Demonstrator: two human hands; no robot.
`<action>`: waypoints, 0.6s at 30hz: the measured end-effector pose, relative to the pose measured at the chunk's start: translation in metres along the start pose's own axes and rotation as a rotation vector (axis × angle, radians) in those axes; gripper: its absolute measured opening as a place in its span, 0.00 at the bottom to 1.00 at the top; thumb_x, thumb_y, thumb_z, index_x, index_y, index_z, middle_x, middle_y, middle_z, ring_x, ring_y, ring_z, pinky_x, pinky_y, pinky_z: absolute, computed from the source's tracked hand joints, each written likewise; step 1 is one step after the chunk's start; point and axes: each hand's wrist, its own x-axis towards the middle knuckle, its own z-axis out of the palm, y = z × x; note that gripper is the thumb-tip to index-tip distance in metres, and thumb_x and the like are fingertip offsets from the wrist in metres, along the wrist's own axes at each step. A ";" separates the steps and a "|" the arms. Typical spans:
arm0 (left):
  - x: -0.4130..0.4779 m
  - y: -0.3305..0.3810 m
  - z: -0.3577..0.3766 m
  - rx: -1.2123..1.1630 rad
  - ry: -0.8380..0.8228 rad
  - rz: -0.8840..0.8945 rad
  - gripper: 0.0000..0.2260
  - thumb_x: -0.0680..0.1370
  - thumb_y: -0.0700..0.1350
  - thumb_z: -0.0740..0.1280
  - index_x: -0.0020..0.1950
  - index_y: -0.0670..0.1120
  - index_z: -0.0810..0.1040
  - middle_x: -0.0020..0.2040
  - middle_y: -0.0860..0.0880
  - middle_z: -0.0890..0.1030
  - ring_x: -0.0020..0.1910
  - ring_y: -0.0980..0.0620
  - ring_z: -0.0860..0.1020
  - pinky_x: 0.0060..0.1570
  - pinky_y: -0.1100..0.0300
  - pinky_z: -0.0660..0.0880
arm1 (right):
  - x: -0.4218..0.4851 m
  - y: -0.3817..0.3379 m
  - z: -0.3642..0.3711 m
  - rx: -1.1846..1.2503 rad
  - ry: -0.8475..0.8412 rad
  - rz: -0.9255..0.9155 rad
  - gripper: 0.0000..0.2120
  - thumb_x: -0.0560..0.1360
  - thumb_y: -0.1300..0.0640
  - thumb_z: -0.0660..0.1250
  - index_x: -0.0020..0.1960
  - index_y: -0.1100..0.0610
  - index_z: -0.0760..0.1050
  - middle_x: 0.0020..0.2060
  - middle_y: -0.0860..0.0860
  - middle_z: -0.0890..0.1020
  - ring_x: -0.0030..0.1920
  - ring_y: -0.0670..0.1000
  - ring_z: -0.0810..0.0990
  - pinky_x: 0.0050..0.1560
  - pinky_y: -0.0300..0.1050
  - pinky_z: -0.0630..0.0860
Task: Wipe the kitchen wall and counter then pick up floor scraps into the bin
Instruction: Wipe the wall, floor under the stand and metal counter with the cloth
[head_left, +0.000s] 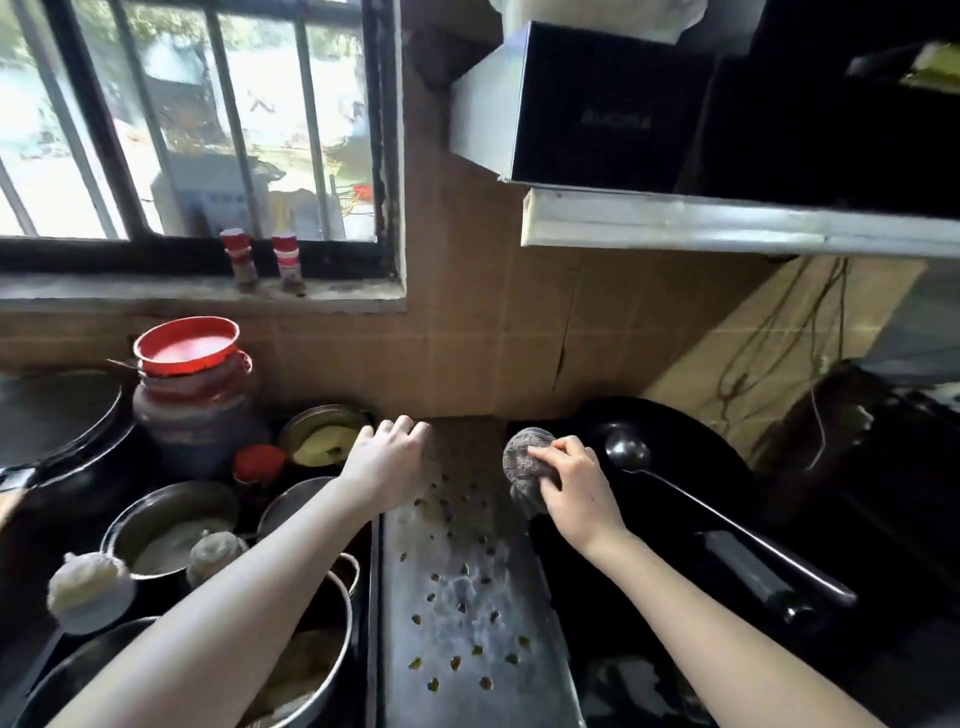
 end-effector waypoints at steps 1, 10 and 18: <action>0.003 0.000 0.000 -0.001 -0.001 0.003 0.18 0.75 0.49 0.63 0.64 0.49 0.66 0.60 0.48 0.72 0.58 0.45 0.72 0.55 0.51 0.68 | 0.004 0.003 0.000 -0.008 0.003 0.007 0.20 0.73 0.66 0.64 0.63 0.55 0.77 0.55 0.50 0.74 0.56 0.52 0.71 0.59 0.43 0.71; 0.017 0.020 -0.010 -0.015 0.007 -0.081 0.17 0.76 0.47 0.62 0.65 0.48 0.67 0.61 0.47 0.72 0.58 0.45 0.73 0.55 0.51 0.69 | 0.040 0.032 -0.002 -0.025 -0.047 -0.056 0.20 0.74 0.66 0.63 0.65 0.56 0.75 0.56 0.50 0.73 0.58 0.52 0.70 0.57 0.39 0.68; 0.032 0.092 -0.013 -0.041 0.031 -0.267 0.17 0.78 0.48 0.60 0.67 0.48 0.66 0.63 0.47 0.71 0.60 0.45 0.72 0.56 0.51 0.69 | 0.071 0.088 -0.036 -0.013 -0.100 -0.253 0.21 0.75 0.66 0.64 0.67 0.55 0.73 0.57 0.49 0.72 0.58 0.50 0.68 0.55 0.35 0.66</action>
